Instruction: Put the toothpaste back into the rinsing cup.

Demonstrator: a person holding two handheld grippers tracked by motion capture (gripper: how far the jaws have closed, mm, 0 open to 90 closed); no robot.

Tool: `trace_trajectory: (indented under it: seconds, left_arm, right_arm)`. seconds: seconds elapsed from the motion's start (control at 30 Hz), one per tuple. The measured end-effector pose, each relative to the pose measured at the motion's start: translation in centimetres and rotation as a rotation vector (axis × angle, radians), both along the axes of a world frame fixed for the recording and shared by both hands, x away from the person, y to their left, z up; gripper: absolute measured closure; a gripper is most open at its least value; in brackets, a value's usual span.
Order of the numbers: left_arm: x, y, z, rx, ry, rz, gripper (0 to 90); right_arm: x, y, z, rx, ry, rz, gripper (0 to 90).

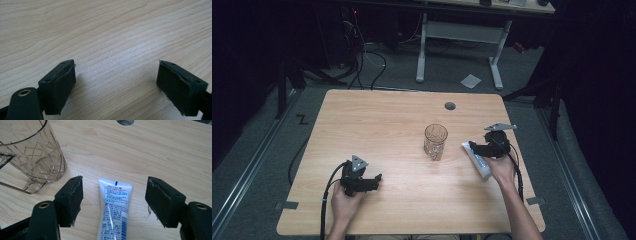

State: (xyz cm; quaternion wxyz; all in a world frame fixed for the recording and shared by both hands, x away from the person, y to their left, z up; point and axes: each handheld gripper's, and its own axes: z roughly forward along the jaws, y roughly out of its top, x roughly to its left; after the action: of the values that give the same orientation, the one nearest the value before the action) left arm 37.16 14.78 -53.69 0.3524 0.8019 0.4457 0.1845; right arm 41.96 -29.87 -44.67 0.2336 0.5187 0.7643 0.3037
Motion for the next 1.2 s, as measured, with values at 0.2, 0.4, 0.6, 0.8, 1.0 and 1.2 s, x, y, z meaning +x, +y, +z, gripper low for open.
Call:
trace_trajectory:
  seconds: [0.2,0.4,0.6,0.8,1.0,1.2]
  left_arm:
    - [0.0,0.0,0.0,0.0,0.0,0.0,16.0]
    - [0.0,0.0,0.0,0.0,0.0,0.0,16.0]
    - [0.0,0.0,0.0,0.001,0.0,0.001,16.0]
    - [0.0,0.0,0.0,0.001,-0.001,0.001,15.9]
    - [0.0,0.0,0.0,0.002,-0.001,0.001,15.9]
    - [0.0,0.0,0.0,0.002,-0.001,0.001,15.9]
  right_arm:
    - [0.9,0.4,-0.2,-0.028,0.039,0.008,30.5]
    - [1.8,0.7,-0.6,-0.037,0.093,0.016,32.4]
    - [2.7,0.7,-1.9,-0.045,0.162,0.011,33.2]
    - [3.3,1.0,-2.8,-0.074,0.207,0.01,33.3]
    - [4.0,0.9,-3.8,-0.073,0.255,-0.009,32.8]
    - [4.5,0.8,-4.5,-0.07,0.288,-0.033,32.9]
